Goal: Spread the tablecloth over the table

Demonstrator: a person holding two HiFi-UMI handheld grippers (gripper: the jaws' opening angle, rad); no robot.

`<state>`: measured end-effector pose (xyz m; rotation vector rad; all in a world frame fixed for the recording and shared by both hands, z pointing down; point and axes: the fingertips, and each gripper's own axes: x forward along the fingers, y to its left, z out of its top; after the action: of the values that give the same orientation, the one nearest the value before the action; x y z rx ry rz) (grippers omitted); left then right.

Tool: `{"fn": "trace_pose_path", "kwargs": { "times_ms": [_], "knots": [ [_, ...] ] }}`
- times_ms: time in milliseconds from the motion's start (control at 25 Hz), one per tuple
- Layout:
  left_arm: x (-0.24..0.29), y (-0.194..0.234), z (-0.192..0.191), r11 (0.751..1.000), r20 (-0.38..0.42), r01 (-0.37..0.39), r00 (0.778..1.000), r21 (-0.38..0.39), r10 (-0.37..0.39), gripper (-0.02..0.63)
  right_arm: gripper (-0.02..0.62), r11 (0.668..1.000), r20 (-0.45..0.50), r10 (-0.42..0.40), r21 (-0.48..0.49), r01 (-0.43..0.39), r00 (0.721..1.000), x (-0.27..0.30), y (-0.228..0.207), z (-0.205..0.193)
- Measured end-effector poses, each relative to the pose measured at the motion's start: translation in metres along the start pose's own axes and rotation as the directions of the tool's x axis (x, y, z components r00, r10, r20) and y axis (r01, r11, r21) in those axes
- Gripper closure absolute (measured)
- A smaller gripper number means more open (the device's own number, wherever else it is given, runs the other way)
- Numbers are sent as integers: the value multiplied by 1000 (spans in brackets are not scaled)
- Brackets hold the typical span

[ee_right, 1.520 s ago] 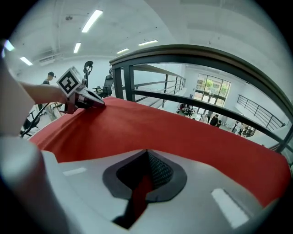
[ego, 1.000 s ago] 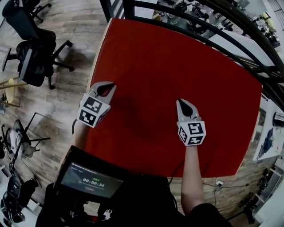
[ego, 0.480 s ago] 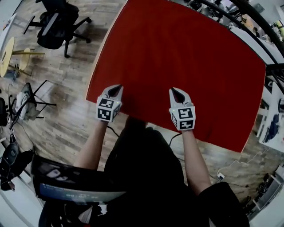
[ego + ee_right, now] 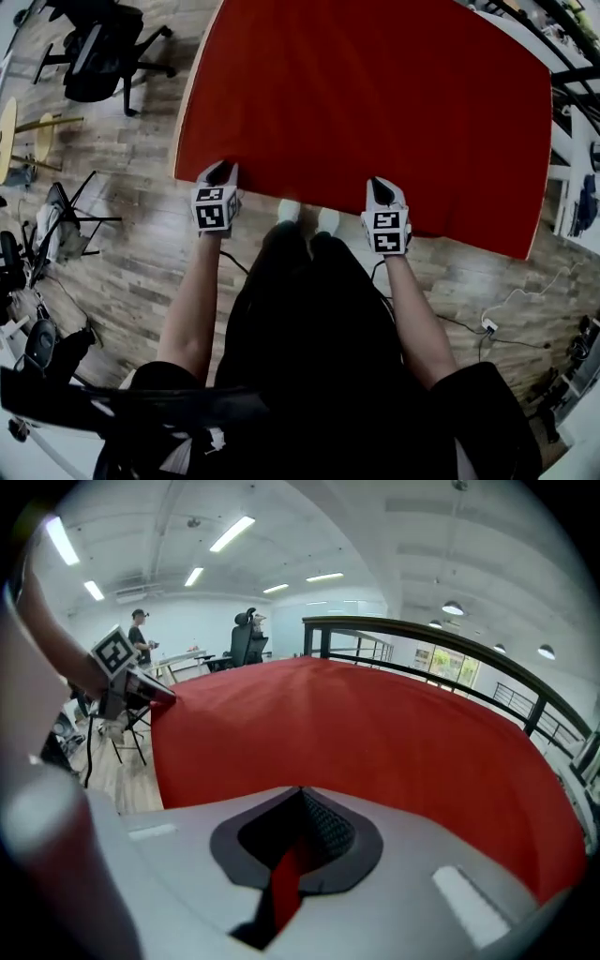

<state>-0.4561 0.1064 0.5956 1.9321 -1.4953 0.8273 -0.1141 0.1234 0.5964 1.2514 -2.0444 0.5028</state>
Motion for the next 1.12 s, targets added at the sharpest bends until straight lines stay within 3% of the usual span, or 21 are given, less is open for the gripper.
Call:
{"fn": "trace_pose_path", "kwargs": {
  "times_ms": [200,360,480,560,680,760,880,1000,1120],
  "knots": [
    [-5,22,-1,998,-28,54,998,-36,-55,520,586,997,-25,-46,60,47,999,1,18,8],
    [-25,53,-10,1000,-76,21,997,-6,-22,548,586,995,-24,-9,96,12,1000,10,47,14],
    [-29,22,6,992,-33,84,996,99,-81,583,586,992,5,-36,120,35,999,-12,29,12],
    [-23,-11,30,965,6,151,988,215,-156,579,586,973,34,-105,208,96,994,-27,5,9],
    [5,-70,58,910,39,212,970,356,-241,537,586,901,19,-241,377,216,970,-52,-54,-23],
    [19,-117,67,884,33,256,956,391,-292,542,586,842,-12,-329,449,299,944,-82,-101,-51],
    [27,-188,72,845,-12,325,935,426,-354,543,586,777,-62,-434,481,408,899,-127,-179,-95],
    [44,-240,73,849,-53,342,935,403,-351,531,586,746,-113,-482,467,474,869,-157,-279,-137],
    [69,-264,65,889,-91,290,957,356,-276,531,586,750,-129,-473,461,475,872,-165,-386,-158]
  ]
}}
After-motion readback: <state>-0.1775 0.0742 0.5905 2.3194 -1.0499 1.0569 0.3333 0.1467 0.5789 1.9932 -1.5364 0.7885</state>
